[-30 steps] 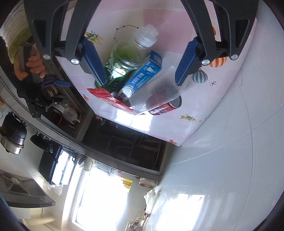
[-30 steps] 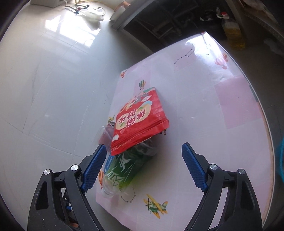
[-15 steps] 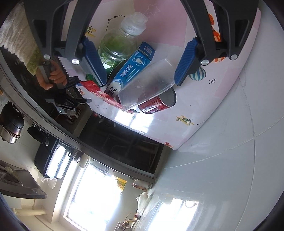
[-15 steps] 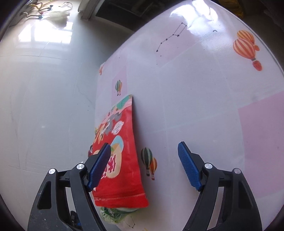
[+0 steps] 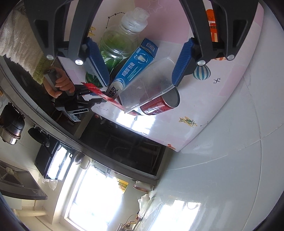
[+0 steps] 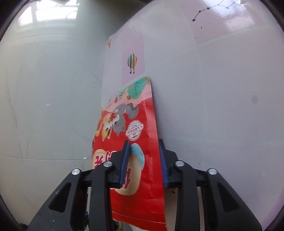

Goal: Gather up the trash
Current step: 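Lift the red bag with the right tool while the left tool approaches the red can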

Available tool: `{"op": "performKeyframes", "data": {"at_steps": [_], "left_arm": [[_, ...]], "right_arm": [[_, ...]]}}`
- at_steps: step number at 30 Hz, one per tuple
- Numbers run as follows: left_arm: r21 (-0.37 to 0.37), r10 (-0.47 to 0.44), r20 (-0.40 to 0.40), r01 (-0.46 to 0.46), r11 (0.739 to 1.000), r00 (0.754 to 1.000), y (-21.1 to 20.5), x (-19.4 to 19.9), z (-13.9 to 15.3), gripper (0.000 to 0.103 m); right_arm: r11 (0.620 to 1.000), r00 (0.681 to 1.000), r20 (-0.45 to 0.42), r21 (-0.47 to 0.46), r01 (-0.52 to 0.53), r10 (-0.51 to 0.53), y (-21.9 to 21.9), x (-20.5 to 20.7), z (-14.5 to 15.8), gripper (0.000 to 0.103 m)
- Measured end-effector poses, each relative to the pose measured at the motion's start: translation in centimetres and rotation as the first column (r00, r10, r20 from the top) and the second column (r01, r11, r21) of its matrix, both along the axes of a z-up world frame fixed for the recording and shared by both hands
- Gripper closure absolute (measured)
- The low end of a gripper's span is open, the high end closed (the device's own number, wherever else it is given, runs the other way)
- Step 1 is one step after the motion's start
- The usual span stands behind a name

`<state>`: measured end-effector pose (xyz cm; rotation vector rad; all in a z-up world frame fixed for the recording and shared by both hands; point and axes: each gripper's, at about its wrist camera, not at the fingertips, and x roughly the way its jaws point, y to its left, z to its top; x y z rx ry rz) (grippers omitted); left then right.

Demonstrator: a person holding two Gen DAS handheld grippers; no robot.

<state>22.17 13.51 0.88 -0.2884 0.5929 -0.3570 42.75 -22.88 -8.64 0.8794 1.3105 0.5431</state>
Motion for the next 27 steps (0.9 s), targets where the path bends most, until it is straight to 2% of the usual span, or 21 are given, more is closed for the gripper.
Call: {"op": "performKeyframes", "data": {"at_steps": [2, 4, 10, 14, 18, 22, 27], "left_arm": [[-0.004, 0.002, 0.001, -0.002, 1.000, 1.000, 0.1, -0.1, 0.0, 0.032], [-0.004, 0.001, 0.000, -0.001, 1.000, 1.000, 0.1, -0.1, 0.0, 0.032], [0.003, 0.002, -0.005, -0.002, 1.000, 1.000, -0.2, 0.0, -0.1, 0.032], [0.000, 0.006, -0.006, -0.006, 1.000, 1.000, -0.1, -0.4, -0.1, 0.032], [0.002, 0.006, -0.010, -0.006, 1.000, 1.000, -0.1, -0.7, -0.2, 0.032], [0.005, 0.000, -0.007, 0.000, 1.000, 1.000, -0.1, -0.7, 0.0, 0.033], [-0.020, -0.005, 0.006, 0.005, 1.000, 1.000, 0.5, -0.4, 1.3, 0.033]], "right_arm": [[0.999, 0.999, 0.028, 0.040, 0.020, -0.021, -0.4, -0.8, 0.6, 0.097], [0.994, 0.998, 0.045, 0.100, 0.038, -0.042, -0.8, -1.7, 1.1, 0.101], [0.980, 0.987, 0.114, 0.177, 0.093, -0.114, -2.6, -5.3, 3.8, 0.103], [0.960, 0.972, 0.152, 0.242, 0.142, -0.182, -6.0, -8.6, 5.5, 0.103], [0.937, 0.958, 0.143, 0.285, 0.202, -0.250, -8.4, -13.3, 5.0, 0.103], [0.904, 0.940, 0.093, 0.319, 0.284, -0.328, -9.8, -18.2, 2.4, 0.103], [0.882, 0.932, 0.031, 0.337, 0.329, -0.360, -10.3, -22.4, -0.1, 0.099]]}}
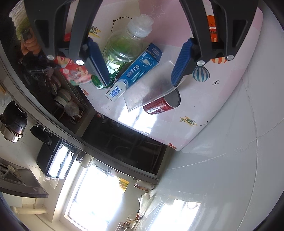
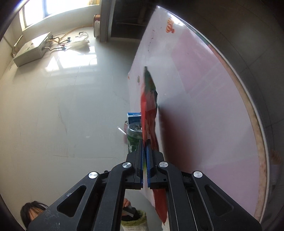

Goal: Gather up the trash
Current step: 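Lift the red bag with the right tool while the left tool approaches the red can, then grasp and lift the red Drink Milk can with the left tool while the right holds the bag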

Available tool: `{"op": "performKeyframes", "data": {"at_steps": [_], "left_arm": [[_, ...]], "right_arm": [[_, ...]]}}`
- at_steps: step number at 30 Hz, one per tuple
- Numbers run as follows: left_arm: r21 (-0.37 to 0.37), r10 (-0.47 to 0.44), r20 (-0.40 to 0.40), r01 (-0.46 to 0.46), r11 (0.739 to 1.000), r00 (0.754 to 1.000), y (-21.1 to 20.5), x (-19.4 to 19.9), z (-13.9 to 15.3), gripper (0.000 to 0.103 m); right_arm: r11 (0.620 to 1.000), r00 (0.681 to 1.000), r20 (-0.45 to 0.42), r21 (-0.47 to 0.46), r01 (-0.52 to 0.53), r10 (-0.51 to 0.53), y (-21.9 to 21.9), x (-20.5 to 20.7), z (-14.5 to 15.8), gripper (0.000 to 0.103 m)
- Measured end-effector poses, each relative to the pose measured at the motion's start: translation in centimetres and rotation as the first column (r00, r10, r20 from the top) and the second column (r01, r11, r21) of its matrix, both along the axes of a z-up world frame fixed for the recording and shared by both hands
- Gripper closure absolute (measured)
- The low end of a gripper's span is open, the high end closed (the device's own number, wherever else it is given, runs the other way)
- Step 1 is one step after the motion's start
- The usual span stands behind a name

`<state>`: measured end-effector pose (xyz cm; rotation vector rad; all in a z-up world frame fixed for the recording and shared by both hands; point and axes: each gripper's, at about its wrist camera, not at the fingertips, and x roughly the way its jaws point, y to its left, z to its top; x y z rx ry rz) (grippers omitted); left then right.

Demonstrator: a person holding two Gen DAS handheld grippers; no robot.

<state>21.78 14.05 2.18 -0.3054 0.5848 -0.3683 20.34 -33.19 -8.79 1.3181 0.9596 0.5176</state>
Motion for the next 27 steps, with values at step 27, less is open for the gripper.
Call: {"op": "performKeyframes", "data": {"at_steps": [27], "left_arm": [[0.255, -0.255, -0.549, 0.450, 0.856, 0.796, -4.8, 23.1, -4.4, 0.026]], "right_arm": [[0.992, 0.997, 0.017, -0.099, -0.075, 0.077, -1.3, -1.9, 0.9, 0.097]]}}
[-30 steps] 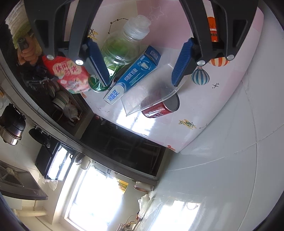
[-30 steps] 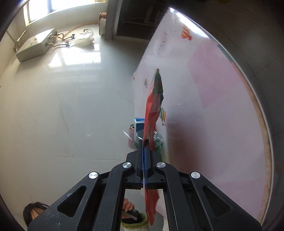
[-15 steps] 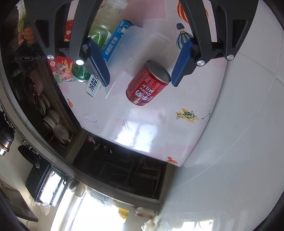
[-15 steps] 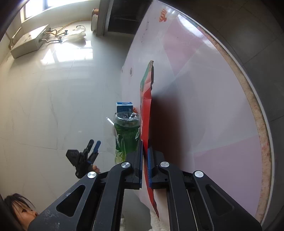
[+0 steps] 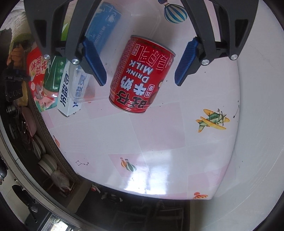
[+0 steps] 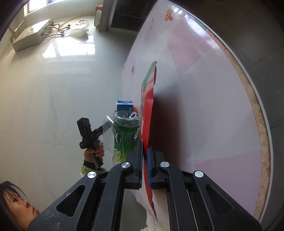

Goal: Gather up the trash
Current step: 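Grasp and lift the red Drink Milk can with the left tool while the right holds the bag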

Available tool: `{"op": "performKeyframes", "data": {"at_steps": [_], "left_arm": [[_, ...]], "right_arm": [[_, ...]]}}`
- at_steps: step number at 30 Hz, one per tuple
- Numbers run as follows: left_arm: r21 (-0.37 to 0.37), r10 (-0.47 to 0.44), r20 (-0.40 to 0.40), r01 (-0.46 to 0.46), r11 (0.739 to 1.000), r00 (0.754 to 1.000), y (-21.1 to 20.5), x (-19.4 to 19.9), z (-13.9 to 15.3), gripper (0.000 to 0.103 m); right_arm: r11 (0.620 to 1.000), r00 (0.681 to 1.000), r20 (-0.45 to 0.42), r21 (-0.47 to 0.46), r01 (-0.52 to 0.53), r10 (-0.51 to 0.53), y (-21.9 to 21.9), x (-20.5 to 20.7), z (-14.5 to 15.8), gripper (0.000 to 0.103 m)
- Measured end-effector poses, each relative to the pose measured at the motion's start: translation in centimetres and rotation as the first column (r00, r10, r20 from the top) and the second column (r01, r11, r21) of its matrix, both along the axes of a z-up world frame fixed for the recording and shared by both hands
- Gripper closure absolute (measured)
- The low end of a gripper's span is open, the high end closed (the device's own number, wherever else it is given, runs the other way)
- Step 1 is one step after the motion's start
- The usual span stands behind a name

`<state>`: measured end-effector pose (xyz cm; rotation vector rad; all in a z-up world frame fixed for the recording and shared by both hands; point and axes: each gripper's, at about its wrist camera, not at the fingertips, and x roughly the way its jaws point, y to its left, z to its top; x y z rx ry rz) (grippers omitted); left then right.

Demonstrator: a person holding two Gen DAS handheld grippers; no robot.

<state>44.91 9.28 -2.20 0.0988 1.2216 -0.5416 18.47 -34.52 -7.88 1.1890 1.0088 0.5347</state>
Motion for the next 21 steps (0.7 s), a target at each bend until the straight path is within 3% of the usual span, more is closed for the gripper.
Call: {"op": "performKeyframes", "data": {"at_steps": [5, 13, 21], "left_arm": [[-0.019, -0.011, -0.062, 0.010, 1.000, 0.998, -0.3, 1.1, -0.8, 0.026], [-0.042, 0.008, -0.137, -0.014, 0.999, 0.991, 0.0, 2.5, -1.7, 0.026], [-0.038, -0.001, -0.219, -0.007, 0.999, 0.976, 0.3, 3.5, -2.2, 0.026]], "right_arm": [[1.000, 1.000, -0.005, -0.002, -0.005, 0.005, -0.1, 0.3, 0.0, 0.093], [1.000, 0.999, -0.036, 0.002, -0.015, 0.015, 0.1, 1.0, -0.6, 0.076], [0.999, 0.998, -0.043, -0.016, -0.040, 0.039, 0.3, 1.0, -0.3, 0.068]]}}
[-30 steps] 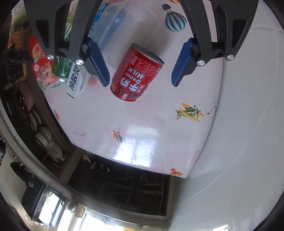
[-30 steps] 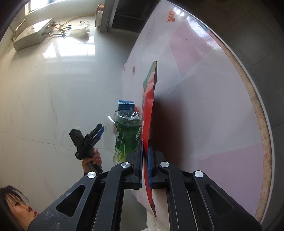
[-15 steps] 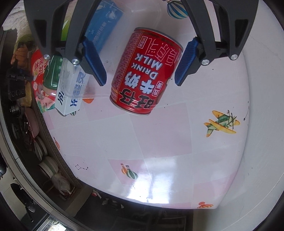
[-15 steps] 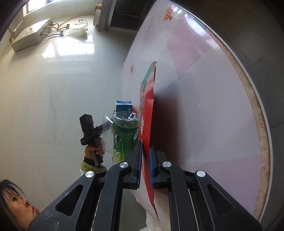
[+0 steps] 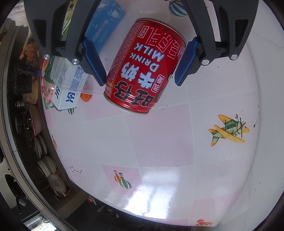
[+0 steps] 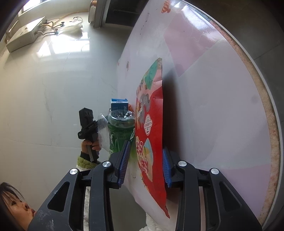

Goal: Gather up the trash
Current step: 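Grasp and lift the red Drink Milk can with the left tool while the right holds the bag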

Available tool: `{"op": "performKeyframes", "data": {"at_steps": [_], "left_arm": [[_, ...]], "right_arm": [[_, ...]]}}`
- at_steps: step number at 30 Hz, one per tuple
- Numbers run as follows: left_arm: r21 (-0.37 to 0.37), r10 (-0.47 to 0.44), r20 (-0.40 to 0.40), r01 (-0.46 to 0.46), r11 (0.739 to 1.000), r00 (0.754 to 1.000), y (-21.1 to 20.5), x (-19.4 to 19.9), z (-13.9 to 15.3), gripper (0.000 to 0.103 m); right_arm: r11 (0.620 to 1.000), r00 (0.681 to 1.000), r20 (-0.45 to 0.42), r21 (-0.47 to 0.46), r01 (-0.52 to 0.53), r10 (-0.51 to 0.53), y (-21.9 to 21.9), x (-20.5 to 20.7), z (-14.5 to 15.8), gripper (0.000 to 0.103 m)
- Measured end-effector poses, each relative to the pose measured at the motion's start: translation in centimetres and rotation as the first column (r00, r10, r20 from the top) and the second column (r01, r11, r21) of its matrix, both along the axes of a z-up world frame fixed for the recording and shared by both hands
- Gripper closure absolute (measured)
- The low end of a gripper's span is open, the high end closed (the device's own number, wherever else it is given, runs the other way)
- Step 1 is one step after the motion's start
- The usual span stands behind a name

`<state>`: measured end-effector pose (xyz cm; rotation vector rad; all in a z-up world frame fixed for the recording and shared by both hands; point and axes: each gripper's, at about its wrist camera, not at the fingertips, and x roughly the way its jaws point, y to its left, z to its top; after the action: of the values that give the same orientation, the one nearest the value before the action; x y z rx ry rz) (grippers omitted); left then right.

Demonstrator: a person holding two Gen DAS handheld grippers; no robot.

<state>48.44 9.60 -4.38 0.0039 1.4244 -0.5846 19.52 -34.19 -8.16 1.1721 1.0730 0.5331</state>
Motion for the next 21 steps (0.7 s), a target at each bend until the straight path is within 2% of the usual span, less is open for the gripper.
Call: {"op": "performKeyframes", "data": {"at_steps": [6, 12, 16, 21], "left_arm": [[0.027, -0.033, -0.036, 0.034, 0.999, 0.999, -0.5, -0.3, -0.4, 0.026], [0.014, -0.005, -0.048, 0.006, 1.000, 0.999, 0.4, -0.2, -0.3, 0.030], [-0.027, 0.029, -0.029, -0.030, 0.999, 0.999, 1.5, -0.5, 0.2, 0.031], [-0.109, 0.145, 0.034, -0.141, 0.984, 0.989, 4.5, -0.6, 2.2, 0.033]], "right_arm": [[1.000, 1.000, 0.002, -0.018, -0.017, 0.017, 0.4, -0.4, 0.5, 0.065], [1.000, 1.000, -0.004, -0.022, -0.020, 0.020, 0.6, -0.3, 0.5, 0.065], [1.000, 1.000, -0.015, -0.022, -0.015, 0.014, 0.8, -0.1, 0.5, 0.065], [0.997, 0.999, -0.030, -0.078, -0.013, 0.011, 1.4, 0.2, 0.9, 0.065]]}}
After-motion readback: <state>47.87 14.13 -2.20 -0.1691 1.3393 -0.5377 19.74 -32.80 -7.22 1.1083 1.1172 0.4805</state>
